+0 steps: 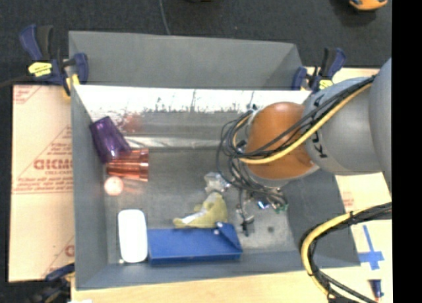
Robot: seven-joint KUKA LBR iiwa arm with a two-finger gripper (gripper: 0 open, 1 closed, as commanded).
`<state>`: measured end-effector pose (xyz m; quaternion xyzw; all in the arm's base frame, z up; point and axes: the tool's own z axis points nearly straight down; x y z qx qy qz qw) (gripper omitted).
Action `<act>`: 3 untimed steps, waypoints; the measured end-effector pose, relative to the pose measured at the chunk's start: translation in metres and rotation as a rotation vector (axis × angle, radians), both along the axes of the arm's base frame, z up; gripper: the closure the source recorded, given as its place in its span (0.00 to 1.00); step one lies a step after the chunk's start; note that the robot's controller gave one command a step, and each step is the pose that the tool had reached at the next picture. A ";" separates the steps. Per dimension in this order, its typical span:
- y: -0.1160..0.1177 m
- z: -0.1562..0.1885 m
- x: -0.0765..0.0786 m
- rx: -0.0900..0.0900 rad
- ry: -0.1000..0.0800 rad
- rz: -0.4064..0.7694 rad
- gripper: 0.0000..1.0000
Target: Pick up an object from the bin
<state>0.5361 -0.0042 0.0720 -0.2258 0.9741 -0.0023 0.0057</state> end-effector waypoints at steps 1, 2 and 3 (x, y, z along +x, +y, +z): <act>0.011 -0.002 -0.004 0.002 0.001 -0.076 0.00; 0.037 -0.002 -0.036 0.001 -0.004 -0.134 1.00; 0.037 -0.002 -0.036 0.001 -0.004 -0.133 1.00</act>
Offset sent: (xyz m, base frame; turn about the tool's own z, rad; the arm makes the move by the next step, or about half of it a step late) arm -0.0370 0.0391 -0.0020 0.1364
